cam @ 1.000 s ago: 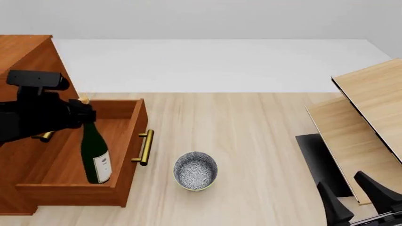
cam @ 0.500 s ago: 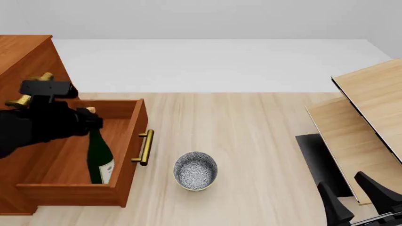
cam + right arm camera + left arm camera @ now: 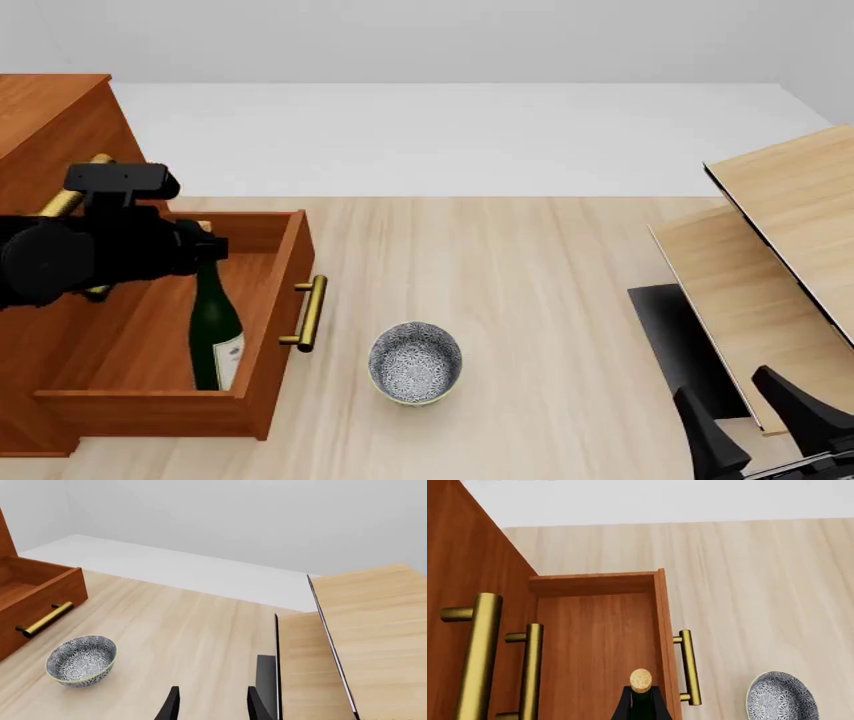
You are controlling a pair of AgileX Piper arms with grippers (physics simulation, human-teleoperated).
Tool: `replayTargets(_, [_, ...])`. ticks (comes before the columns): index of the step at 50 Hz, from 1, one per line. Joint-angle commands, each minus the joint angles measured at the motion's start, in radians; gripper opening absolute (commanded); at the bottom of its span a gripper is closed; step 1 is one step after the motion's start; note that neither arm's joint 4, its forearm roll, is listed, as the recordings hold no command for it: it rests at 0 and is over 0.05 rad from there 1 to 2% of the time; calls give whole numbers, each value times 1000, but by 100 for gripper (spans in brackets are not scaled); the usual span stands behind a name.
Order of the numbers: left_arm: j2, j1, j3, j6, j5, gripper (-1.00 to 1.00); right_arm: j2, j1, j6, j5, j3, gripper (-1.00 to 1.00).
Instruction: Put the wine bottle in the bottom drawer of the cabinet.
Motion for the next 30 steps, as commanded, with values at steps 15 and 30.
replayTargets(15, [154,-43,27,-10,-19,-100,9,-5,2,-7,3,100])
replayTargets(30, [220,-42,60,-26,-87,-100,-4,-7,1,8,3,100])
